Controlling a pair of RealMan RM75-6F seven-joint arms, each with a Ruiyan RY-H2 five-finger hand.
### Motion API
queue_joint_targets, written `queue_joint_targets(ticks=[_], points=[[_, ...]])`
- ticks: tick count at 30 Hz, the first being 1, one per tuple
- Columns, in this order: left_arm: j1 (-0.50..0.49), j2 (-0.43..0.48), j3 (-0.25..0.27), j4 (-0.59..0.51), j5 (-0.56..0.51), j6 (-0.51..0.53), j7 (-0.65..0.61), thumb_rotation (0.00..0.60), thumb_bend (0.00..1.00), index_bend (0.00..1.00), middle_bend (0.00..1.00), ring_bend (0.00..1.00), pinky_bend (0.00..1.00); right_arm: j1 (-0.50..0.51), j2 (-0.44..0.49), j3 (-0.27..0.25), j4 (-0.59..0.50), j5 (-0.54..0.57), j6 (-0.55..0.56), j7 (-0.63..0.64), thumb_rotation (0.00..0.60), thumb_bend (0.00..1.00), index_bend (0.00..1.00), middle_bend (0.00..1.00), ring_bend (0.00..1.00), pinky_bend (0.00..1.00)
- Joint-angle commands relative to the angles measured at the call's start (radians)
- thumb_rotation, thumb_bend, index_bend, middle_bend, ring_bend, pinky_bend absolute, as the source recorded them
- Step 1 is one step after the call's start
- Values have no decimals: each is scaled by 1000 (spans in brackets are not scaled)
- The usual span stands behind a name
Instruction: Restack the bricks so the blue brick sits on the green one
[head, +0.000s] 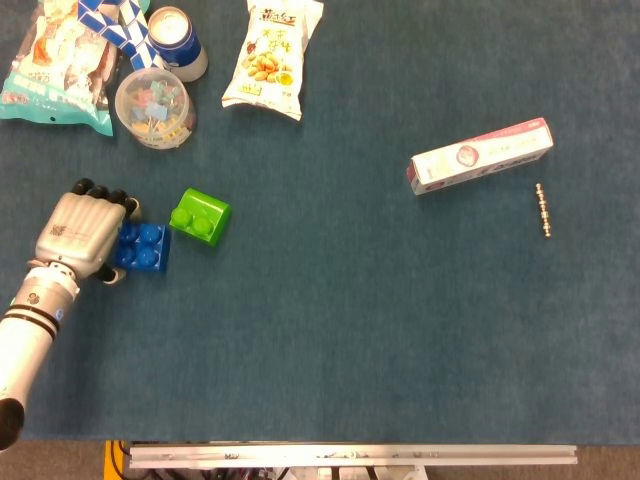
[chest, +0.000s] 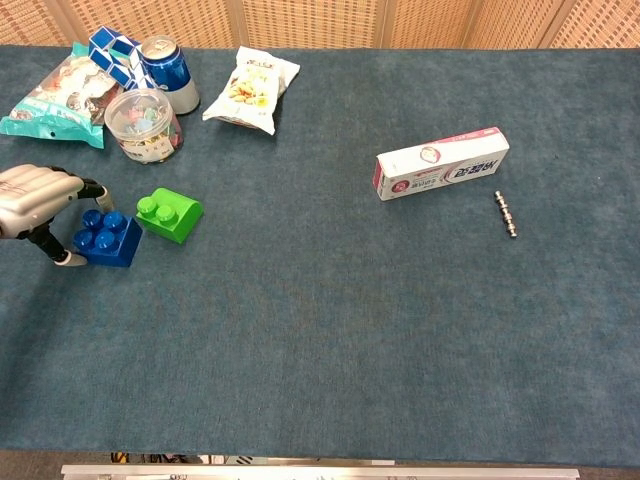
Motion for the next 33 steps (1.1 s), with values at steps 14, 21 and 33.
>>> queue_joint_targets(ticks=[14,21,33], points=[[-2,12,5,35,128,3,-102,600,226,471,360,239,181,-3,2,1,-1,-2,6,4,600,306,371,355,252,310],[-29,63,9,46,231,-31,-202,600,226,489,366,239,192,-2,3,1,-7,-4,6,-2,600,307,371,355,252,310],[-124,148,11,65,468,-74,-438,600,228,495,360,238,218,0,6,-2,-33,-13,4,-35,600,306,371,355,254,310]])
